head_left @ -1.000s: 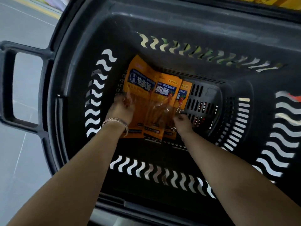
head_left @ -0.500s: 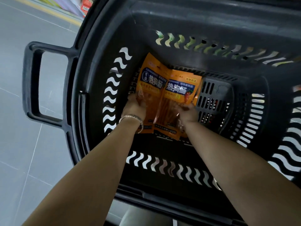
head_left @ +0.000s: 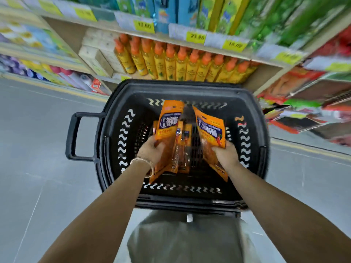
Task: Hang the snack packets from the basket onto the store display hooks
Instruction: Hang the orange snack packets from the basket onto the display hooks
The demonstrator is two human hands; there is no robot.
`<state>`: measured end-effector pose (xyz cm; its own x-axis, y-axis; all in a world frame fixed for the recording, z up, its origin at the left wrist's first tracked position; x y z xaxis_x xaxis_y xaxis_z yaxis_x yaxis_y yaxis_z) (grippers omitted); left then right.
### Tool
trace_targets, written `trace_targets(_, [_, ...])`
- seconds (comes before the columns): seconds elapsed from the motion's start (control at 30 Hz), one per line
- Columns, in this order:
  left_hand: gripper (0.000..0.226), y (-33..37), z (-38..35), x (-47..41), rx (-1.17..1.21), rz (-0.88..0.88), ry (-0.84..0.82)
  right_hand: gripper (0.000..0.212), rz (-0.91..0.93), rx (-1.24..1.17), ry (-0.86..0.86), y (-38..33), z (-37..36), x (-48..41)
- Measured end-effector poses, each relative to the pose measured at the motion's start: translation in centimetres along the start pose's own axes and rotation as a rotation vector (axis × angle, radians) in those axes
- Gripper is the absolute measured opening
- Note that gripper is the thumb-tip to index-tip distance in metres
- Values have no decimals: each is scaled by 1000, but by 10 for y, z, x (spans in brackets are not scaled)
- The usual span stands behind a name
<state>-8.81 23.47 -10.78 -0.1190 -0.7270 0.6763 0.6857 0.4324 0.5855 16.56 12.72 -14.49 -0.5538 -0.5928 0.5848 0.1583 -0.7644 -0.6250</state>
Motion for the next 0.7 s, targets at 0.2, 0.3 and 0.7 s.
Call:
trace_targets(0.2, [24, 90, 4, 70, 150, -227, 46, 35, 195, -124, 283, -35, 110, 63])
trace_targets(0.3, [26, 143, -3, 102, 184, -339, 34, 25, 284, -257, 355, -47, 167, 94])
trace_targets(0.7, [11, 339, -115, 226, 248, -814, 10, 14, 559, -318, 602, -42, 412, 148])
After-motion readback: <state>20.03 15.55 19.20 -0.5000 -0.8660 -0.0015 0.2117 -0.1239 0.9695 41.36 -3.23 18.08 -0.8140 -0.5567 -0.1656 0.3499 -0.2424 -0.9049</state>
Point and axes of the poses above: each hand's wrist, its own x-axis away from the middle knuckle, its own z-axis out of the back of the hand, y = z × x, the point moved 7 cm from there along -x, towards the middle knuckle, and after that the axes turned 5 degrees about x, right-handed, at the moved point
